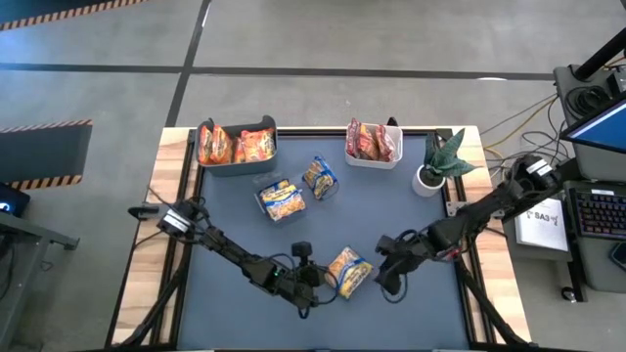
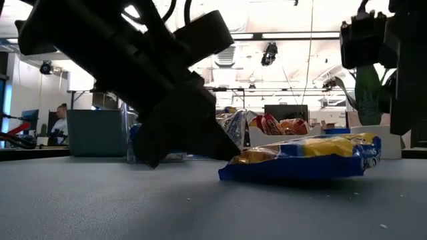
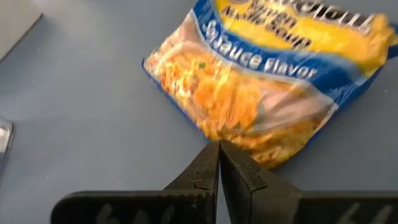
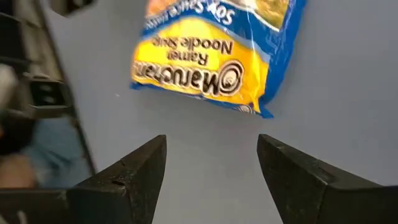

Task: Sort Maruchan noodles
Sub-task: Put the blue noodle pack into the white bin

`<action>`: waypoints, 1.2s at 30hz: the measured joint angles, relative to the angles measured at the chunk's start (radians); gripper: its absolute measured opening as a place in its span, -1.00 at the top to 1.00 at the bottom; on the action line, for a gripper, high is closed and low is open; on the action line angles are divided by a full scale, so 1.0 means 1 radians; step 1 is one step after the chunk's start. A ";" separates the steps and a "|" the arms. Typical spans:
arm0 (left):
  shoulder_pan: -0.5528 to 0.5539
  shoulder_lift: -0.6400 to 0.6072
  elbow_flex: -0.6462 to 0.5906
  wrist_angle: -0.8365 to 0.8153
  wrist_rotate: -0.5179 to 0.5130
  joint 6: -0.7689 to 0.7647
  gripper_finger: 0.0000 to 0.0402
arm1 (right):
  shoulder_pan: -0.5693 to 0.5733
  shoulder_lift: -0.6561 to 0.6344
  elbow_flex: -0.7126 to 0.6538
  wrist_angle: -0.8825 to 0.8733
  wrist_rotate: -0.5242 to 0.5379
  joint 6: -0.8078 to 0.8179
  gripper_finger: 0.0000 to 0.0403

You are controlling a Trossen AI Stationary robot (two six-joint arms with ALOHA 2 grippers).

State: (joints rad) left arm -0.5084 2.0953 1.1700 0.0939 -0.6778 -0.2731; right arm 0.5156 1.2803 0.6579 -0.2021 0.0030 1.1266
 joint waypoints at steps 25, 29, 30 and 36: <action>0.008 0.045 -0.006 0.038 0.010 -0.078 1.00 | 0.010 -0.132 -0.335 0.477 0.079 0.188 -0.33; 0.008 0.045 -0.006 0.038 0.011 -0.082 1.00 | 0.010 -0.132 -0.336 0.468 0.122 0.184 -0.33; 0.008 0.045 -0.006 0.038 0.012 -0.082 1.00 | 0.010 -0.126 -0.337 0.470 0.131 0.183 -0.33; 0.007 0.027 -0.005 0.018 0.019 -0.069 1.00 | 0.010 -0.079 -0.339 0.467 0.155 0.186 -0.33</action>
State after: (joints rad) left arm -0.5014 2.1227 1.1652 0.1114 -0.6592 -0.3425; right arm 0.5251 1.2017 0.3191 0.2651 0.1581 1.3128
